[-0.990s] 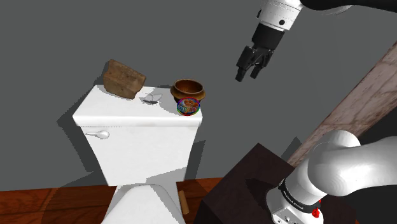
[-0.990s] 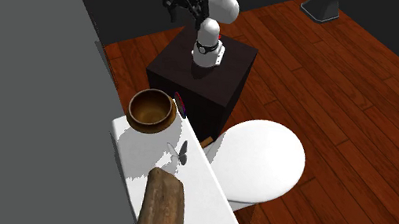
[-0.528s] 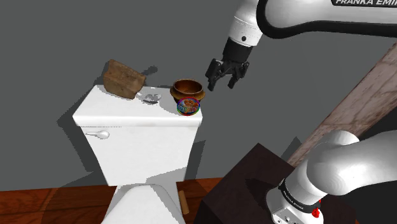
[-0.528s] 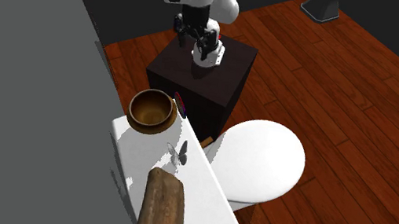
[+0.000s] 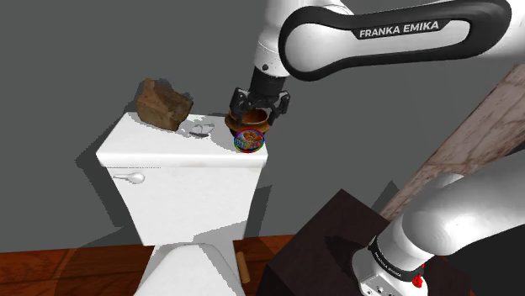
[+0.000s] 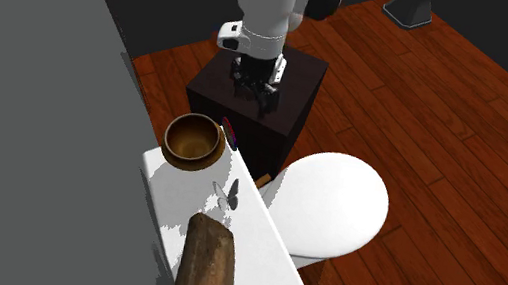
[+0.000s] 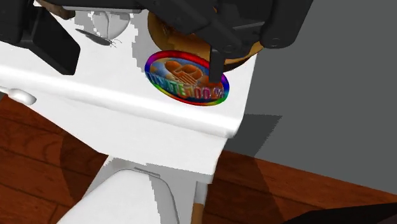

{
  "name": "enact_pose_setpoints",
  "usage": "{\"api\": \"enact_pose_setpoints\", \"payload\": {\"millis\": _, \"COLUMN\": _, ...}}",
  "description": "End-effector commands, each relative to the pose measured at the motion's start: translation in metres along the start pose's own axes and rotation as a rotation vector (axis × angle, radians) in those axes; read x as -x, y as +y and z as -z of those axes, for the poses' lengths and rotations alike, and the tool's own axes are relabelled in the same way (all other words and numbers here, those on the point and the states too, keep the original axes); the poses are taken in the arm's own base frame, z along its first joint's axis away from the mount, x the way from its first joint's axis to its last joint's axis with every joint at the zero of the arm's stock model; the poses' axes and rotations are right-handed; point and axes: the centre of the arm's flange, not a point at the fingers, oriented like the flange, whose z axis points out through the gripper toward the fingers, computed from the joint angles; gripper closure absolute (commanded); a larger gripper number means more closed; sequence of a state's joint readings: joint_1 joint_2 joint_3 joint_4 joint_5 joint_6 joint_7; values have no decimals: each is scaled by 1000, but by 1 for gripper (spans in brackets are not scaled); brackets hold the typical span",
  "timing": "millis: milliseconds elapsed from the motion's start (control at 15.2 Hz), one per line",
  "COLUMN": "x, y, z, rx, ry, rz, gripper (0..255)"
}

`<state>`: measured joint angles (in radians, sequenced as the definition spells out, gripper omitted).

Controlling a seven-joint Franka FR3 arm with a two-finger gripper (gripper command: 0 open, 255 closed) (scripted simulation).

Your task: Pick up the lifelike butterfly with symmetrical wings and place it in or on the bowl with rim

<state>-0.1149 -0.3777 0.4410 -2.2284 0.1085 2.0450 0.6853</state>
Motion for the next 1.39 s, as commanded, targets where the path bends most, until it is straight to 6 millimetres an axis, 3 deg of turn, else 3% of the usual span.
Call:
{"api": "enact_pose_setpoints", "payload": {"millis": 0, "x": -9, "y": -22, "z": -14, "rx": 6, "ry": 15, "rz": -51, "gripper": 0}}
{"api": "enact_pose_setpoints", "payload": {"millis": 462, "x": -53, "y": -86, "z": -67, "rx": 40, "ry": 63, "rz": -216, "gripper": 0}}
{"api": "enact_pose_setpoints", "payload": {"millis": 924, "x": -109, "y": -139, "z": -118, "rx": 73, "ry": 112, "rz": -382, "gripper": 0}}
{"api": "enact_pose_setpoints", "payload": {"millis": 1320, "x": -117, "y": -140, "z": -149, "rx": 76, "ry": 116, "rz": -395, "gripper": 0}}
